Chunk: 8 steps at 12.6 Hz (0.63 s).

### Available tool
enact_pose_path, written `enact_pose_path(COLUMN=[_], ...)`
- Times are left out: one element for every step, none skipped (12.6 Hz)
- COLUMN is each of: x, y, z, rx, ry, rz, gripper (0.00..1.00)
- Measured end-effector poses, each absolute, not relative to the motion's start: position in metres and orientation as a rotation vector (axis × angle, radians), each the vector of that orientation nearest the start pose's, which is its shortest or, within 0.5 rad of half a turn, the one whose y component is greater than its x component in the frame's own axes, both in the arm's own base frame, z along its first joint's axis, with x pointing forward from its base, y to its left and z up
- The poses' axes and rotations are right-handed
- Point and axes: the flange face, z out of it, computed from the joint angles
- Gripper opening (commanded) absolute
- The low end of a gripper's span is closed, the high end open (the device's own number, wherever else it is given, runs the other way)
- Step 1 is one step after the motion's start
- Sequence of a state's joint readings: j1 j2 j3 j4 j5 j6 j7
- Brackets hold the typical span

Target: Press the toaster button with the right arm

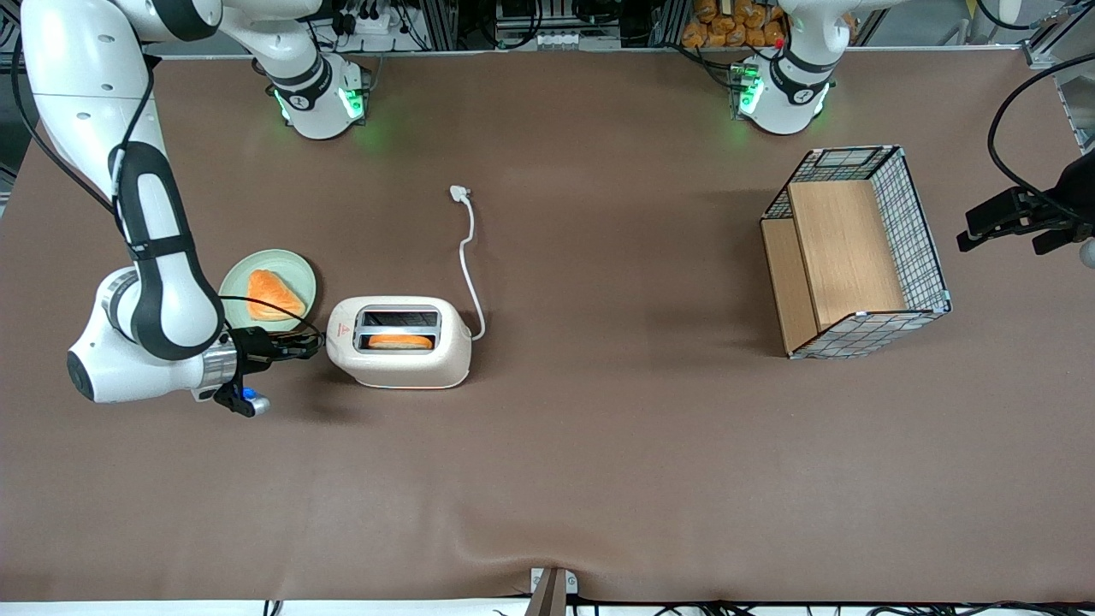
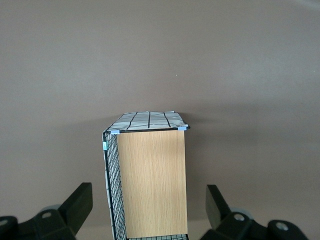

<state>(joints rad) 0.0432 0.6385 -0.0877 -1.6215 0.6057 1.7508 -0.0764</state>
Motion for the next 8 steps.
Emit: enact_pose_path(x=[0.6393,0.6394,0.6393,0.6393,0.6392,0.6391,0.639,0.639], y=[0.0279,0.0275,0.0271,0.0266,0.0258,0.024,0.0217,0.0199], z=[0.2305,0.2301,0.2296,0.2286,0.2263,0.2241,0.2226,0.2215], rx=[-2.531,-2.531,-2.53,-2.53,-2.531,-2.53,-2.53,-2.529], ry=[0.296,0.298,0.298,0.295,0.295,0.298,0.301,0.304], rz=[0.605,0.605,0.605,0.603,0.603,0.603,0.603,0.603], gripper=[0.0,0.0,0.0,0.0,0.0,0.0,0.0,0.0])
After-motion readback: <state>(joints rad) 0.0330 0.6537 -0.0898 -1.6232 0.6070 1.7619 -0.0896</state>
